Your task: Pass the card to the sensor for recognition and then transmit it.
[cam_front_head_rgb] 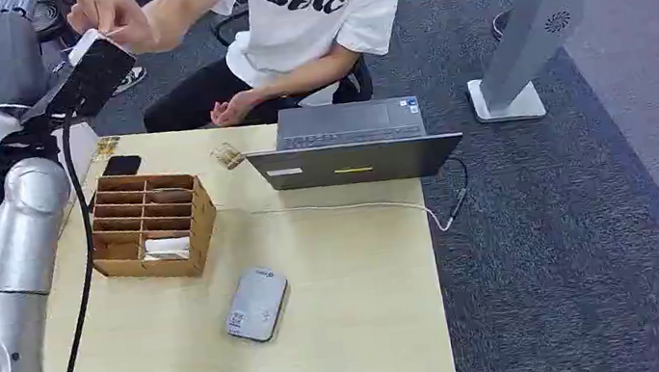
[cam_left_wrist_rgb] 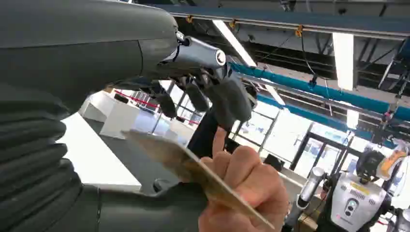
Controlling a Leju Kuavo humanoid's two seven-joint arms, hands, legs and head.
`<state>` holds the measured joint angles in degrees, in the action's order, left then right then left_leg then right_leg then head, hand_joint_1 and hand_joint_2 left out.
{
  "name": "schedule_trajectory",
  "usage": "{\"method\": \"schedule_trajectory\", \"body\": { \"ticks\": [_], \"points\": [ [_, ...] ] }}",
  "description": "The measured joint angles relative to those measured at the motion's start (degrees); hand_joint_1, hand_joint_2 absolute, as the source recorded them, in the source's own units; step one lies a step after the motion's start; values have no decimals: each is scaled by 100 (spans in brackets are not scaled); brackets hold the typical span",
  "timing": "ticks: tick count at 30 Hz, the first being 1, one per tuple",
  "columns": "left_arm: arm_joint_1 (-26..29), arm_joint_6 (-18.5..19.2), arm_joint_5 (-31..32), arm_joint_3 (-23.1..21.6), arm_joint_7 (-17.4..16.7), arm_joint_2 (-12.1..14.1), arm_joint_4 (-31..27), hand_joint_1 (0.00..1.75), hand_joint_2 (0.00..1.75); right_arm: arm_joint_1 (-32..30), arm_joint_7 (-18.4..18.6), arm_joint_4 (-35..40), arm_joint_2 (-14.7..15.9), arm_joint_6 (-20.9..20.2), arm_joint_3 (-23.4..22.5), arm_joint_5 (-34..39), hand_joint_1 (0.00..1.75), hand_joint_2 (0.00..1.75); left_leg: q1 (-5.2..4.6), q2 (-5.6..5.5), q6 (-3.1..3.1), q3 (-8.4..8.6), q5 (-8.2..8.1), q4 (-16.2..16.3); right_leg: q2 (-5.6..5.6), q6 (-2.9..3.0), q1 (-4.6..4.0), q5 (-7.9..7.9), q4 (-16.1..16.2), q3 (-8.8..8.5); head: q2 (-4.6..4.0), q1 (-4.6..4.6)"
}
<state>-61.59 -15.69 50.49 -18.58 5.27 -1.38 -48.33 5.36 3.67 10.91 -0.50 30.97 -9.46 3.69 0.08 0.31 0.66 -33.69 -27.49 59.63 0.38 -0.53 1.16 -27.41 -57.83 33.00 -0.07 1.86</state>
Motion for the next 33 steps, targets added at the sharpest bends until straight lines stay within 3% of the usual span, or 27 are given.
{"method": "schedule_trajectory", "body": {
  "ticks": [26,33],
  "points": [
    [55,223,-114,-37,98,11,28,175,175,3,0,-22,-50,0,4,-15,0,175,-1,-3,2,-5,1,1,-2,0,1,0,0,1,0,0],
    [454,780,-223,-325,302,0,-554,175,175,-15,-76,-26,-50,-9,4,30,0,175,-1,-5,2,-5,1,1,-3,0,2,0,1,1,0,2]
  ]
}}
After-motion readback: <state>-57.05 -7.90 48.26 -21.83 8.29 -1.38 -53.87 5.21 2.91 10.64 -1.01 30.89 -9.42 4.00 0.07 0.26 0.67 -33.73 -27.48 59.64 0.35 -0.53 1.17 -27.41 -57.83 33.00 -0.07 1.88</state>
